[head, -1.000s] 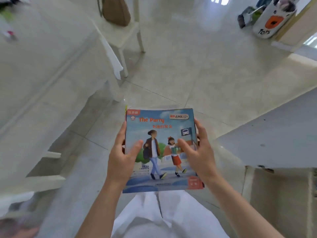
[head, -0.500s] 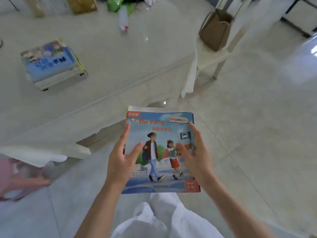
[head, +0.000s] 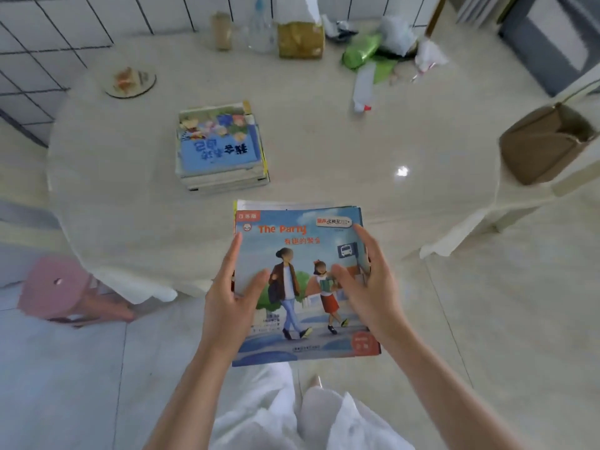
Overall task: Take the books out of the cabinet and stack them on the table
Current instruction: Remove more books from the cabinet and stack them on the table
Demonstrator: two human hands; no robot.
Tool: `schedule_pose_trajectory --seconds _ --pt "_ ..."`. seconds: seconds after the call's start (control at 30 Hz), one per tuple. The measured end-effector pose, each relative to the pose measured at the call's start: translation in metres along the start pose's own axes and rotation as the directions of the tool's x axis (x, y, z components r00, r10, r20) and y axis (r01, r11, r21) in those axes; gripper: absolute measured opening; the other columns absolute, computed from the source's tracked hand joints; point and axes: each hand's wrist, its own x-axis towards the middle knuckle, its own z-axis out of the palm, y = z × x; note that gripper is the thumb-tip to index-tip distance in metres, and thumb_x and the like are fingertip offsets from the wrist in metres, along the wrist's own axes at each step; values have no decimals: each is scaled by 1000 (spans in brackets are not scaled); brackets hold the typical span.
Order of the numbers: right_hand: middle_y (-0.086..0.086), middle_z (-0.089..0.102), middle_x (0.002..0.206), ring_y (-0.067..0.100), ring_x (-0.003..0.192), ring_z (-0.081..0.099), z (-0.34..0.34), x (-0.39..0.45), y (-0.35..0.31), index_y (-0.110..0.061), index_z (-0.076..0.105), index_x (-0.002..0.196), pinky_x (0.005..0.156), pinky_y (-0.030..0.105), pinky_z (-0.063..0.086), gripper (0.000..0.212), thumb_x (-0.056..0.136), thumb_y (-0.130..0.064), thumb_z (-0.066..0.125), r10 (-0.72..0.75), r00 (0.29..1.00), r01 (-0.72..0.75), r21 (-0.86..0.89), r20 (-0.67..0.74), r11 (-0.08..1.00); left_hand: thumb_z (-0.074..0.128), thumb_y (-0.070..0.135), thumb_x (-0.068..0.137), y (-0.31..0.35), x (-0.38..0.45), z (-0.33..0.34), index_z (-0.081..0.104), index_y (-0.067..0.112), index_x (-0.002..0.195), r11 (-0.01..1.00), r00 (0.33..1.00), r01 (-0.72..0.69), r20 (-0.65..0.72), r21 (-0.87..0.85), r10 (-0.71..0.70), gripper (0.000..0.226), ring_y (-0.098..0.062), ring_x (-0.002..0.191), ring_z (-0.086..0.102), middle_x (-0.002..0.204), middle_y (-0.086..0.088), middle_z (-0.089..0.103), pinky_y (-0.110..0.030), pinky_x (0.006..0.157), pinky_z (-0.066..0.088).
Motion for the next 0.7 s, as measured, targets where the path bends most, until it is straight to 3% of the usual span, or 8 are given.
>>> schedule_pose_trajectory --seconds 0.13,0.27,0.37,0.47,0.53,0.6,0.7 --pt "-6 65 109 8 79 71 26 49 -31 -48 35 134 58 29 60 73 80 -18 74 54 999 -54 55 -4 997 65 36 89 1 54 -21 24 57 141 999 1000 3 -13 49 -2 70 11 107 58 119 32 60 -20 87 47" --pt "-3 67 102 8 74 72 43 89 -55 -45 28 142 54 24 57 86 78 -13 76 125 992 -125 97 1 987 65 35 89 2 101 -33 23 52 144 998 1000 18 0 64 -18 71 14 99 60 112 34 60 -24 85 51" --pt "-2 66 98 9 73 72 43 116 -67 -42 19 146 51 22 55 97 76 -8 78 188 982 -186 166 4 969 69 33 87 5 131 -33 20 52 145 999 1000 8 22 48 -9 79 6 109 60 127 26 58 -31 91 52" --pt "-2 63 108 11 79 71 32 140 -74 -34 14 150 57 25 55 104 74 -10 80 302 953 -301 201 23 932 75 34 81 9 159 -25 11 53 146 998 997 66 47 19 -67 94 -2 109 62 135 13 56 -41 91 55" --pt "-3 65 108 15 85 70 21 159 -75 -21 31 146 67 30 56 91 71 -9 82 339 941 -336 180 18 924 81 44 70 13 179 -16 9 56 145 995 995 97 35 21 -98 104 -9 115 60 138 11 54 -47 93 54" --pt "-5 68 99 17 84 71 10 176 -73 -14 52 129 69 34 57 67 69 -7 82 359 933 -358 161 21 920 82 49 62 18 196 -5 10 59 143 992 992 121 38 38 -122 109 -16 121 57 139 13 51 -50 96 51" --pt "-1 68 105 19 82 72 -10 206 -65 -13 53 121 67 36 59 63 67 -4 83 350 937 -349 157 23 924 84 45 59 23 222 22 24 43 146 983 982 174 58 59 -178 105 -18 110 62 123 5 62 -48 92 54"
